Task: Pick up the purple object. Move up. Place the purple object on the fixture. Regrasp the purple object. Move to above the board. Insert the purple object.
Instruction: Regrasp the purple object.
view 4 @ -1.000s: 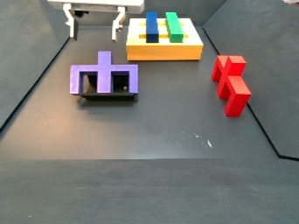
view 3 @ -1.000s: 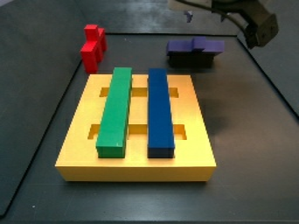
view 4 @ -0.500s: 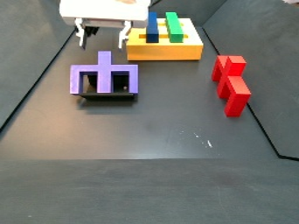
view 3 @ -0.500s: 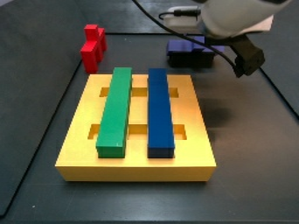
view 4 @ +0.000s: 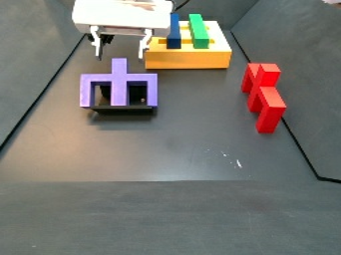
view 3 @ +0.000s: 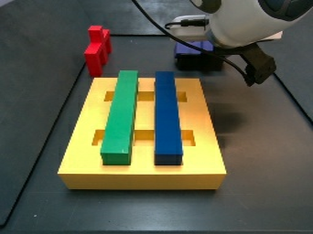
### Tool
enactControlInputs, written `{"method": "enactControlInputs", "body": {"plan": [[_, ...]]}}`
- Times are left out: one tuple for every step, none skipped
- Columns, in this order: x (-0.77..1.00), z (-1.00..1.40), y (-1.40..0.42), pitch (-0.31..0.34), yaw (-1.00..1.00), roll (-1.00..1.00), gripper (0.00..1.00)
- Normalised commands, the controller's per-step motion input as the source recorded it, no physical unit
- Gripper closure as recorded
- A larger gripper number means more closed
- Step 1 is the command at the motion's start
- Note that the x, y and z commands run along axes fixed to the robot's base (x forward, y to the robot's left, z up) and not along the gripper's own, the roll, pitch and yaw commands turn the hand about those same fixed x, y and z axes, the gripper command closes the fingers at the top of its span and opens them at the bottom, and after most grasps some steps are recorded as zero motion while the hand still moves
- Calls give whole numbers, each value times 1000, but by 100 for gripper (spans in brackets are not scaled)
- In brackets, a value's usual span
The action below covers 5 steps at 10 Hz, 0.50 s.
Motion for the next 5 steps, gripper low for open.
{"method": "enactControlInputs", "body": {"plan": [[71, 0, 20, -37, 343, -320, 0], [66, 0, 37, -51, 374, -391, 0], [17, 0, 0, -37, 317, -363, 0], [6, -111, 0, 0, 251, -123, 0], [0, 0, 111, 0, 0, -123, 0]]}}
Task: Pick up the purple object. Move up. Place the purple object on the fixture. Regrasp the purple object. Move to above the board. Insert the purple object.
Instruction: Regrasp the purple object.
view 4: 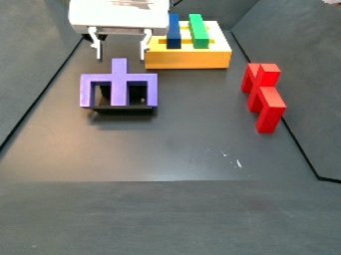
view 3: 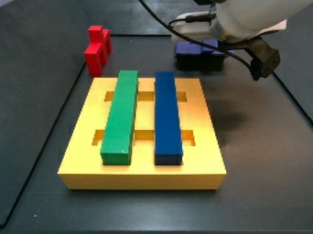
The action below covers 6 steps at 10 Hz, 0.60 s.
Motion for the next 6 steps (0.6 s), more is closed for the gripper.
{"method": "enactControlInputs", "body": {"plan": [[57, -40, 0, 86, -91, 80, 0], [77, -131, 9, 46, -229, 0, 0], [37, -169, 51, -66, -209, -369, 0], [0, -231, 34, -277, -134, -589, 0], [0, -163, 31, -260, -100, -554, 0], [0, -29, 51, -123, -103, -326, 0]]}}
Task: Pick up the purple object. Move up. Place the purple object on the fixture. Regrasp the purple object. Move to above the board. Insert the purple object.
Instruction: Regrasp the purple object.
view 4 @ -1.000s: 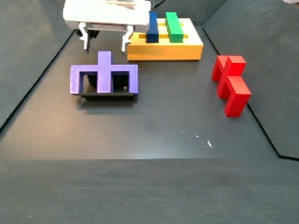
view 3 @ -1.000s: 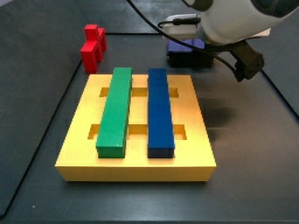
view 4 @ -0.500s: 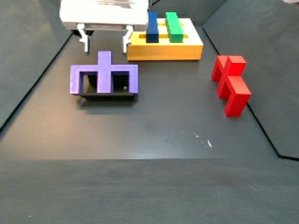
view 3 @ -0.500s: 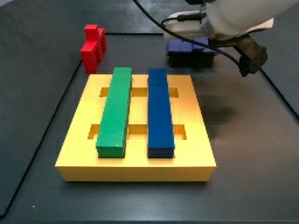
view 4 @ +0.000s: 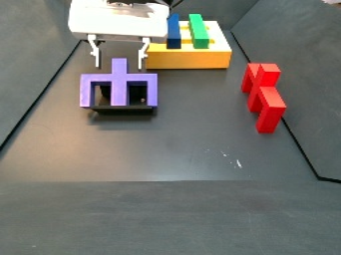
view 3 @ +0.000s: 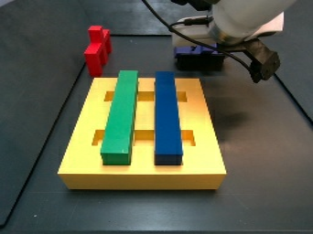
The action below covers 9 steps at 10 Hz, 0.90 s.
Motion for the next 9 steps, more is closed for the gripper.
{"method": "enactControlInputs", "body": {"plan": [[0, -46, 23, -23, -86, -34, 0], [0, -34, 0, 0, -134, 0, 0], [0, -97, 0, 0, -140, 0, 0], [0, -17, 0, 0, -123, 0, 0], [0, 0, 0, 0, 0, 0, 0], [0, 0, 0, 0, 0, 0, 100], [0, 0, 0, 0, 0, 0, 100], [0, 0, 0, 0, 0, 0, 100], [0, 0, 0, 0, 0, 0, 100]]}}
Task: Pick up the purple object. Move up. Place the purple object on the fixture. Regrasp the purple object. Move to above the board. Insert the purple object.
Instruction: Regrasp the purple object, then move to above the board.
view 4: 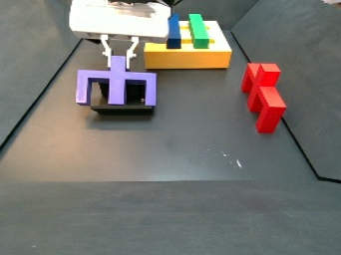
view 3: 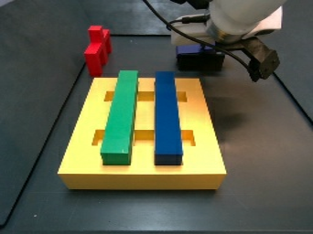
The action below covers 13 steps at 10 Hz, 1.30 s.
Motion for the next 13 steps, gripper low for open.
{"method": "enactControlInputs", "body": {"plan": [[0, 0, 0, 0, 0, 0, 100], [0, 0, 0, 0, 0, 0, 100], [0, 0, 0, 0, 0, 0, 100], [0, 0, 0, 0, 0, 0, 100], [0, 0, 0, 0, 0, 0, 100], [0, 0, 0, 0, 0, 0, 100], [0, 0, 0, 0, 0, 0, 100], [0, 0, 0, 0, 0, 0, 100], [0, 0, 0, 0, 0, 0, 100], [0, 0, 0, 0, 0, 0, 100], [0, 0, 0, 0, 0, 0, 100], [0, 0, 0, 0, 0, 0, 100], [0, 1400, 0, 0, 0, 0, 100]]}}
